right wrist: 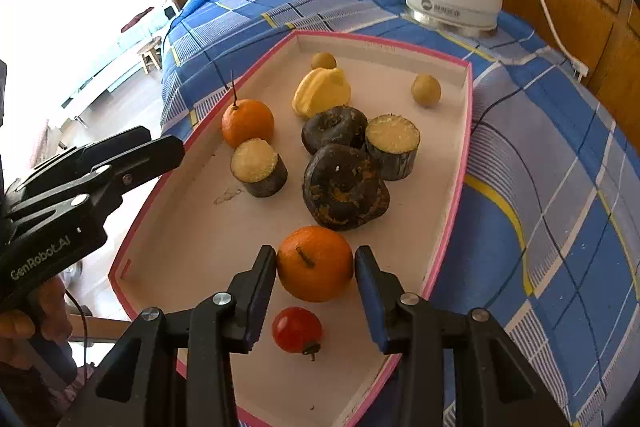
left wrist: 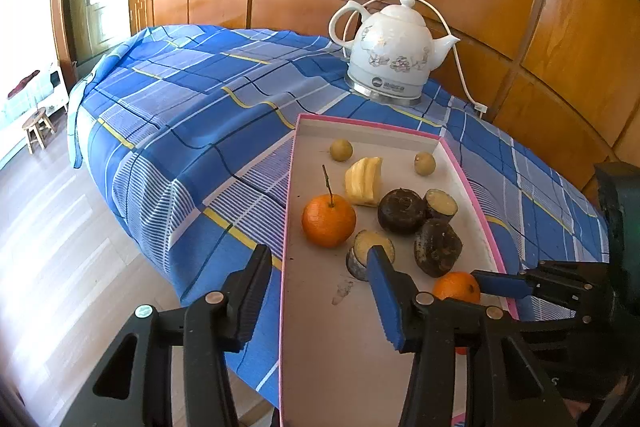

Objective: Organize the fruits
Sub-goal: 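Lower the orange into the tray beside the tomato and open the right tool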

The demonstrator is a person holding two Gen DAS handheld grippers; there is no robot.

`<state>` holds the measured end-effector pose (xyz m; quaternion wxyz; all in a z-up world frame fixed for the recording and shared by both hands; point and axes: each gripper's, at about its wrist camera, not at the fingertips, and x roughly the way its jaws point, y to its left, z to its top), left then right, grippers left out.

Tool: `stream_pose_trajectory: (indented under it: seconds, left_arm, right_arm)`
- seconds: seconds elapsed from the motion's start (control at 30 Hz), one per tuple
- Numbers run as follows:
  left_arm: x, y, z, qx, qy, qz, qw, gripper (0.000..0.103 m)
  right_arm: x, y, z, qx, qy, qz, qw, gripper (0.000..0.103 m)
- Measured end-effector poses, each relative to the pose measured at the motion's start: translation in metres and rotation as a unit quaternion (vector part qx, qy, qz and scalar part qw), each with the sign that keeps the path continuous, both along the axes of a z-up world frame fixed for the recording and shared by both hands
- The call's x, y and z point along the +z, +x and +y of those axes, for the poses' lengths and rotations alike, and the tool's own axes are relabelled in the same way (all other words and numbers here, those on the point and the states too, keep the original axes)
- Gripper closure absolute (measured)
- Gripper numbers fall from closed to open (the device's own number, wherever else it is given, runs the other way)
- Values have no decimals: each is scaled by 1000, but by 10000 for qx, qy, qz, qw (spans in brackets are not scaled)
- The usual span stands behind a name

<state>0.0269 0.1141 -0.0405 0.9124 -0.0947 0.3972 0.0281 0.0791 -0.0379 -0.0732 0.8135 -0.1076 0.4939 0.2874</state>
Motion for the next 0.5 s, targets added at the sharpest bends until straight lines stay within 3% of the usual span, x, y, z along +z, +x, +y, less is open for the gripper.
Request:
stream_pose_trajectory:
  seconds: [0.5]
  left_arm:
    - [9,-7,-9,-97,74,-118,9999,43]
  right_arm:
    - [-1,-5,0,-312,35,-180,9993,63]
